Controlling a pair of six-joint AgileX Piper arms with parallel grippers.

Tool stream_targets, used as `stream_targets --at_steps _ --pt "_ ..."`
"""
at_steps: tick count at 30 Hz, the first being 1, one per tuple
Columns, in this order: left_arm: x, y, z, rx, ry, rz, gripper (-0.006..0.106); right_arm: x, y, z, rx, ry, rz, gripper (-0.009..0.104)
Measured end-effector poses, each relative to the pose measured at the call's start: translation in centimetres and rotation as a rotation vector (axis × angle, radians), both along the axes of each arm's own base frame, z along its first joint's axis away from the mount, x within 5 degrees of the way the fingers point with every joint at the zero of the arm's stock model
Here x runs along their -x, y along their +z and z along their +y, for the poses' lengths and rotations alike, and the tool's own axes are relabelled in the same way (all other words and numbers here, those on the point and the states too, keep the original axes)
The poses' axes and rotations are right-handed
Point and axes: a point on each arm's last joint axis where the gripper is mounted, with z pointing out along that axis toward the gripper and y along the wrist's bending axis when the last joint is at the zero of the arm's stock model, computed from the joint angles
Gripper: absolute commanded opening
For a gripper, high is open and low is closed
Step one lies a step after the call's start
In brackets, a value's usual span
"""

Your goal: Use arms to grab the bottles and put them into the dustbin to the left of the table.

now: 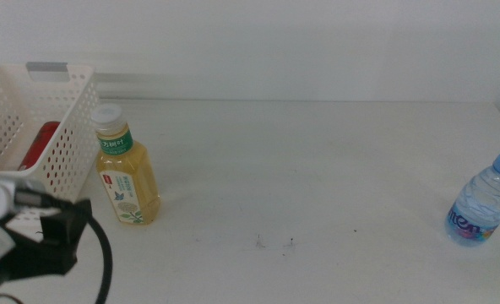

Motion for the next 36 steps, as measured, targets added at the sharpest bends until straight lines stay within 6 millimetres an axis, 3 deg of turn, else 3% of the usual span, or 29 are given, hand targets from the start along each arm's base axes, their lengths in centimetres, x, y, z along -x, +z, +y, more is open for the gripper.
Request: stream_targets --at_steps 4,12,22,36 --pt "0.4 -1.4 0.1 -0.001 0.009 0.016 0.094 0.0 0.0 0.0 0.000 0.000 0.000 0.085" --pt "0.5 -1.3 -0.4 -0.009 -0.040 -0.178 0.094 0.0 0.0 0.0 0.000 0.000 0.000 0.085" --pt "-0.1 -3.0 -0.6 -0.019 -0.041 -0.096 0.094 0.0 0.0 0.0 0.000 0.000 0.000 0.085" --pt "-0.4 -2.5 -0.7 -0.024 -0.055 -0.161 0.094 0.0 0.0 0.0 0.000 0.000 0.000 0.085"
